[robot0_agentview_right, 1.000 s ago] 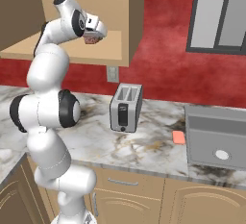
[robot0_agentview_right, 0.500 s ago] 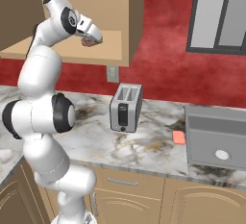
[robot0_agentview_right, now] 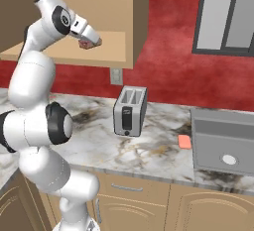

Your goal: Locate and retrieve the bar soap and bar soap from the cabinet. Place them next to the sink.

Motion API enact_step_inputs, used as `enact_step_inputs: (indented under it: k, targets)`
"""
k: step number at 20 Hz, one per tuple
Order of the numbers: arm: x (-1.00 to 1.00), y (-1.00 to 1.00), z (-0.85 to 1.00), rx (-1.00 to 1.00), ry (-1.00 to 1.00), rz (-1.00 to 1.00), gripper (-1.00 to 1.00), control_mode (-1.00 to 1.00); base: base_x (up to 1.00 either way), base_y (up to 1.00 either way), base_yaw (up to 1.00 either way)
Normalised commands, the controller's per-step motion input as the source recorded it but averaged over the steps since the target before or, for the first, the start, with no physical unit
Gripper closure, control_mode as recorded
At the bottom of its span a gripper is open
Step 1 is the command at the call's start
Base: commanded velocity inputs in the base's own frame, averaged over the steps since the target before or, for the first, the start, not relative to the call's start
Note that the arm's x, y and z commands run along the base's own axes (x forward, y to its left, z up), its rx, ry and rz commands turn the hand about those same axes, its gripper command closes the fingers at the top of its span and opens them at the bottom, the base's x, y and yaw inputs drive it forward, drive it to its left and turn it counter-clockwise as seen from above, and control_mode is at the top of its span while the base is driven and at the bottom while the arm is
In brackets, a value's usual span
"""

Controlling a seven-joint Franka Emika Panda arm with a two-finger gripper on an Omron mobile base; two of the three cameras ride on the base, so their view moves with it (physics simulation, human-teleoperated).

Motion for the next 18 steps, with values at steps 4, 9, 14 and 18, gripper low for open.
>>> enact_step_inputs:
  k: [4,9,14,18]
  targets:
    - [-0.53,0.00,0.00,0.00,-0.06,-0.03,1.00,-1.00,0.00,0.00,0.00]
    - [-0.57,0.02,0.01,0.00,-0.08,0.00,1.00,-1.00,0.00,0.00,0.00]
    - [-0.67,0.01,0.08,0.00,-0.03,0.00,1.00,-1.00,0.00,0.00,0.00]
    - [-0.76,-0.08,0.00,0.00,0.00,0.00,1.00,-1.00,0.00,0.00,0.00]
